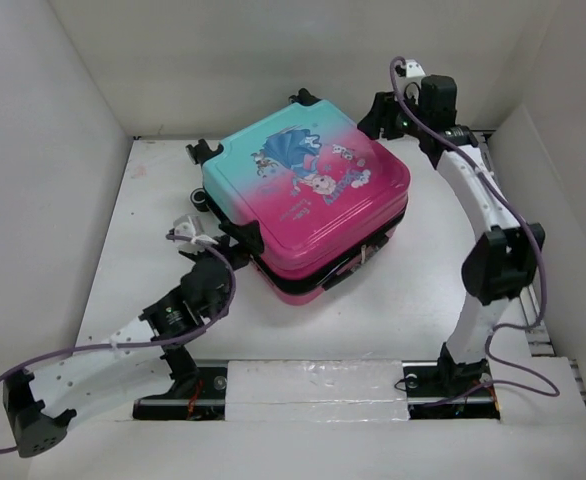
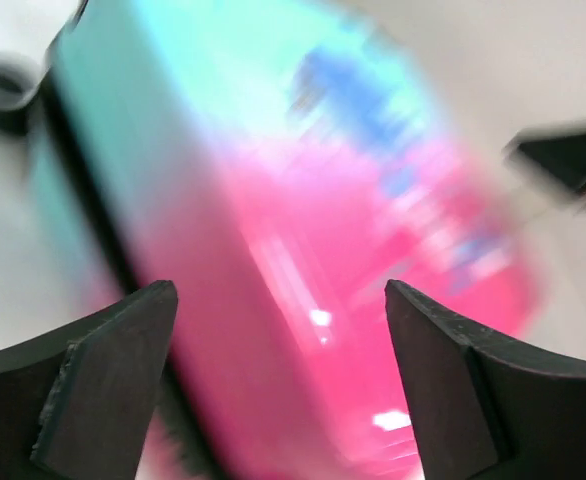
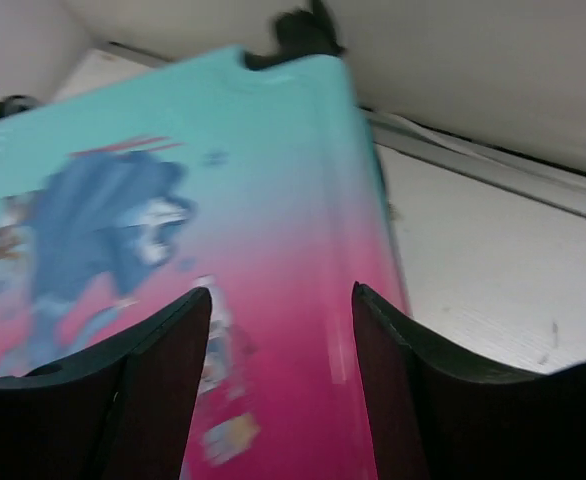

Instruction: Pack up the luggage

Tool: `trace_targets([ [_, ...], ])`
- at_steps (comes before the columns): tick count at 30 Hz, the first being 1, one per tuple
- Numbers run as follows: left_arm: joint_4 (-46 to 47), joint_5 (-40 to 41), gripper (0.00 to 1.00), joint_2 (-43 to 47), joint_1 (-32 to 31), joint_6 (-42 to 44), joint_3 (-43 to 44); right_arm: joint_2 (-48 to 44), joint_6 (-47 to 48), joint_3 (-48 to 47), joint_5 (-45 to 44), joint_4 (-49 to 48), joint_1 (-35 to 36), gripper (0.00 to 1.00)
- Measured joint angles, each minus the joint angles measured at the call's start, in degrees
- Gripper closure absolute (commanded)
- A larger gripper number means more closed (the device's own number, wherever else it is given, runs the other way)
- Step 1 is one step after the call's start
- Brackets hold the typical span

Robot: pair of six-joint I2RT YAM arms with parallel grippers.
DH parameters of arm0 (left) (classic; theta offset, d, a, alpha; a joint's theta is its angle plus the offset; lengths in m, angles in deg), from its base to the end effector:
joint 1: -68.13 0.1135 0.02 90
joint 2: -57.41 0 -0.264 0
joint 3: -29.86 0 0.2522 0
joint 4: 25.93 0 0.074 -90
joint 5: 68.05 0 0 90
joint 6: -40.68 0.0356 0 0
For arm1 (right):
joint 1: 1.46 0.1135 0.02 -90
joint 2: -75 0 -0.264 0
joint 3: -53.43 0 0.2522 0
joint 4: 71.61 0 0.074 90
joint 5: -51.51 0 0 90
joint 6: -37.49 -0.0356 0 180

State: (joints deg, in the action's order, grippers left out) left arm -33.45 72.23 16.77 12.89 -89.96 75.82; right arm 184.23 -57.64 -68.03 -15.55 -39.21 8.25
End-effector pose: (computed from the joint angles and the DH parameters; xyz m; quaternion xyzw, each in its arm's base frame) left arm 0.1180 -0.1220 0.3051 -0.2093 0.6844 -0.2610 0.6478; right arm 0.4448 0.0902 0.3794 -0.1458 0.7984 0.2341 0.5352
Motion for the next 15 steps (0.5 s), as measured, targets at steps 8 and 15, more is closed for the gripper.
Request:
trace_targets([
  [8, 9.81, 1.38, 0.12, 2.34, 0.39, 2.89, 4.61, -31.89, -5.99, 33.24, 3.58, -15.87, 3.13, 0.90],
  [15, 4.61, -4.85, 0.40, 0.37, 1.01, 2.01, 2.78, -58.47, -9.46, 71.34, -3.76, -22.84, 13.31, 0.91],
])
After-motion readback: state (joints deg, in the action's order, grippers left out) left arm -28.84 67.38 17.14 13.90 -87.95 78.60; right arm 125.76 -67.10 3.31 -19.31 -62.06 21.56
